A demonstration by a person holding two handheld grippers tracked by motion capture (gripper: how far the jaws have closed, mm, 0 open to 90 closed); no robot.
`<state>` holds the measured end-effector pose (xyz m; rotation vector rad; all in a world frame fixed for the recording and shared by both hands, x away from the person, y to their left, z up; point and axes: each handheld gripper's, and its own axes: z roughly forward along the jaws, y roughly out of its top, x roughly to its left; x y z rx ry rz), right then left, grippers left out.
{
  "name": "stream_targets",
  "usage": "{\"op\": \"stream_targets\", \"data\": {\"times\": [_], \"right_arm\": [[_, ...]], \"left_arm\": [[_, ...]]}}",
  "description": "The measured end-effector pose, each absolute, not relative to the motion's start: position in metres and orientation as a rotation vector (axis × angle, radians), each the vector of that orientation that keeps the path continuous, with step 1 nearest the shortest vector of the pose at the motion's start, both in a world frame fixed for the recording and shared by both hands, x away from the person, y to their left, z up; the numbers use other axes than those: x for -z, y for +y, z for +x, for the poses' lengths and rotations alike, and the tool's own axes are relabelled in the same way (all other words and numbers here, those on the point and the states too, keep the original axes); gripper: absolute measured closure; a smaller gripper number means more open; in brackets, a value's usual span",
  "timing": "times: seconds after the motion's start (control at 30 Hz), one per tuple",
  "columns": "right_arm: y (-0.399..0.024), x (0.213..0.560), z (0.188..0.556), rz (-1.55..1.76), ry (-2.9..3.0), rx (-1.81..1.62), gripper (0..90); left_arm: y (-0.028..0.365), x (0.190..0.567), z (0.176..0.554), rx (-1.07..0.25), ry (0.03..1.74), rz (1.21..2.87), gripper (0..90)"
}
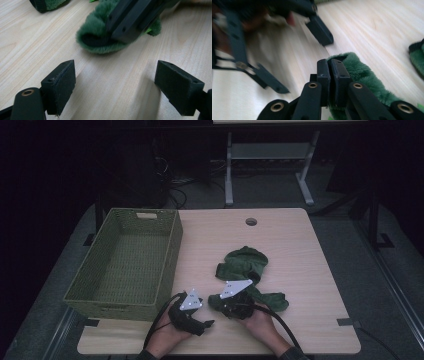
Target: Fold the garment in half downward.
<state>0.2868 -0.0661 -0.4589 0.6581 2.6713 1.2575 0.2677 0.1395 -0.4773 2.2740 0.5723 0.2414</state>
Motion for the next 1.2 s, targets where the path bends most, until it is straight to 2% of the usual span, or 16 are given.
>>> {"op": "stream_targets", "data": {"times": [0.33, 0.53, 1.07, 1.13, 1.2], "right_arm": [[-0.089, 0.434, 0.286, 0.712, 2.585, -1.449, 84.1], [-0.122, 0.424, 0.283, 0.804, 2.496, -1.515, 83.6], [-0.172, 0.432, 0.279, 0.979, 2.432, -1.384, 83.5], [-0.177, 0.435, 0.28, 1.014, 2.444, -1.351, 81.9], [-0.181, 0.436, 0.281, 1.038, 2.439, -1.338, 76.6]], "left_arm": [[0.138, 0.478, 0.269, -0.241, 0.585, 2.26, 16.6], [0.137, 0.478, 0.271, -0.241, 0.585, 2.266, 16.6], [0.137, 0.477, 0.271, -0.242, 0.586, 2.266, 16.6], [0.137, 0.477, 0.271, -0.243, 0.587, 2.267, 16.7], [0.137, 0.477, 0.271, -0.244, 0.588, 2.266, 16.7]]}}
